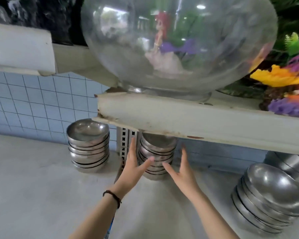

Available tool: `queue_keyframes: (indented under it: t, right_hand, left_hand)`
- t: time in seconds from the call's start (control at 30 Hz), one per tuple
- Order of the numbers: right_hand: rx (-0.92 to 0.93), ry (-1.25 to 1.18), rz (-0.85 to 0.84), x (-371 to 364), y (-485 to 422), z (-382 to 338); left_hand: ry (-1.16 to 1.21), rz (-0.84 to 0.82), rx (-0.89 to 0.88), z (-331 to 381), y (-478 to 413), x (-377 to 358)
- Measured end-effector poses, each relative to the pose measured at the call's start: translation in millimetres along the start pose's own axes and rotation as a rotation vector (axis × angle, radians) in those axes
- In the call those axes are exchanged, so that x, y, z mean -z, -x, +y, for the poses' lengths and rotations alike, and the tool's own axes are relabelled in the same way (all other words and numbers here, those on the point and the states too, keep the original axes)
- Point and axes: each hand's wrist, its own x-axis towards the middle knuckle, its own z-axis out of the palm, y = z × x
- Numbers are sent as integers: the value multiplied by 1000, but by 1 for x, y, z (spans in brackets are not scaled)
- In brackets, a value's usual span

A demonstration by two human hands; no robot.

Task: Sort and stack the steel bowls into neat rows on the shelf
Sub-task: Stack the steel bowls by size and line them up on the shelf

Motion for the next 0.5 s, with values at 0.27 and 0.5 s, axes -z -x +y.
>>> queue_keyframes:
  t: [0.27, 0.5]
  right_hand:
    - [155, -184, -48, -13, -15, 10]
    - [162, -240, -39, -16, -7, 10]
  left_hand:
    - [131, 55, -19, 5, -8, -25]
    - [160, 93, -11, 5, -2, -27]
